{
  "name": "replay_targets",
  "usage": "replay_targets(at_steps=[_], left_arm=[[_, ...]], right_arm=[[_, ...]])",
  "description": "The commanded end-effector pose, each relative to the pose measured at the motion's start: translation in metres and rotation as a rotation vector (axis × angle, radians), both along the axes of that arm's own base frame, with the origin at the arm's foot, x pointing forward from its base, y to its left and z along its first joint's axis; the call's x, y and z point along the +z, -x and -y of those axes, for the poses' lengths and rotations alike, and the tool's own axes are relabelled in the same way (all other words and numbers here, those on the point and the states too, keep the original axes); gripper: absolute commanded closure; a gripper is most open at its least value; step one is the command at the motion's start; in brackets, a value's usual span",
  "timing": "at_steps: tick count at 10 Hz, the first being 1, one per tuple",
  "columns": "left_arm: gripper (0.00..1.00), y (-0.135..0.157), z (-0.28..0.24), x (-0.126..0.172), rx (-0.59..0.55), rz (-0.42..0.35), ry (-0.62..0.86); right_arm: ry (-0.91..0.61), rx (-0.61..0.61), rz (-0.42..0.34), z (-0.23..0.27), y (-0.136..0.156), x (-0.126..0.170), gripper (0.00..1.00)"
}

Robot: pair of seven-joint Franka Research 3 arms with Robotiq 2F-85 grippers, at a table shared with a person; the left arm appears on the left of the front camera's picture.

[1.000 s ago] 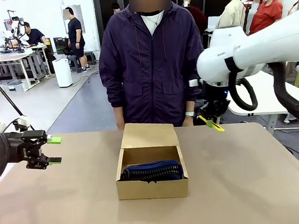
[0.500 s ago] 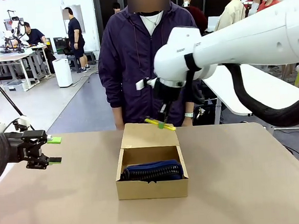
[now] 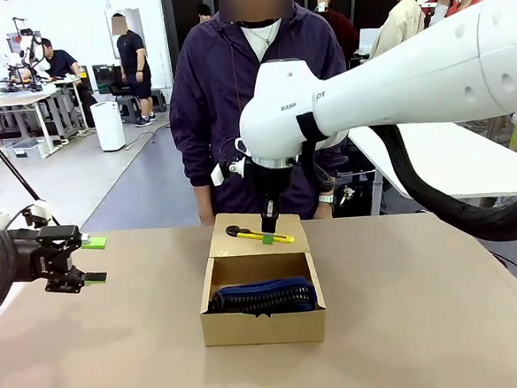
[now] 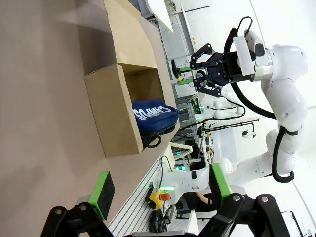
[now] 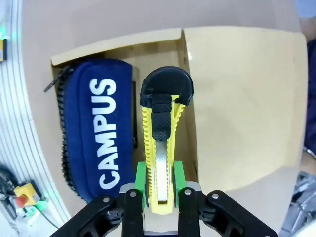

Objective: Pack the items into the box.
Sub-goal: Pick up the item indicated by the person and place it inside the Mailer Box.

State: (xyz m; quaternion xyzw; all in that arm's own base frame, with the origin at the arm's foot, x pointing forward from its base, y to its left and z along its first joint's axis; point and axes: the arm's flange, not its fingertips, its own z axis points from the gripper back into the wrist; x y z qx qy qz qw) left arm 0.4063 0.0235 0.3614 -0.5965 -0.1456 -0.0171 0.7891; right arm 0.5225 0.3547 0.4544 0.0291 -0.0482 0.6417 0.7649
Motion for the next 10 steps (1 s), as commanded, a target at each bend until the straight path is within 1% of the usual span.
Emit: replay_targets(at_steps=[1, 3, 6, 8, 9, 10], left_arm=[[0.0, 0.002, -0.003, 0.003, -0.008, -0.006, 0.006], [0.0, 0.002, -0.003, 0.003, -0.008, -0.006, 0.006], [0.0, 0.002, -0.003, 0.003, -0.008, -0.006, 0.006], [0.0, 0.002, -0.003, 0.003, -0.008, -0.006, 0.006], [0.0, 0.002, -0.003, 0.003, -0.008, -0.006, 0.006], [0.0, 0.002, -0.003, 0.003, -0.008, -0.006, 0.006]], right_arm=[[0.031, -0.057, 0.024, 0.001, 0.001, -0.011, 1.0], [0.033, -0.024, -0.012, -0.002, 0.002, -0.02, 1.0], [0.054, -0.003, -0.098, -0.012, 0.001, -0.051, 1.0], [0.067, 0.004, -0.116, -0.017, 0.0, -0.061, 1.0], [0.111, -0.023, -0.101, -0.016, -0.002, -0.064, 1.0], [0.107, -0.007, -0.108, -0.017, -0.003, -0.066, 1.0]])
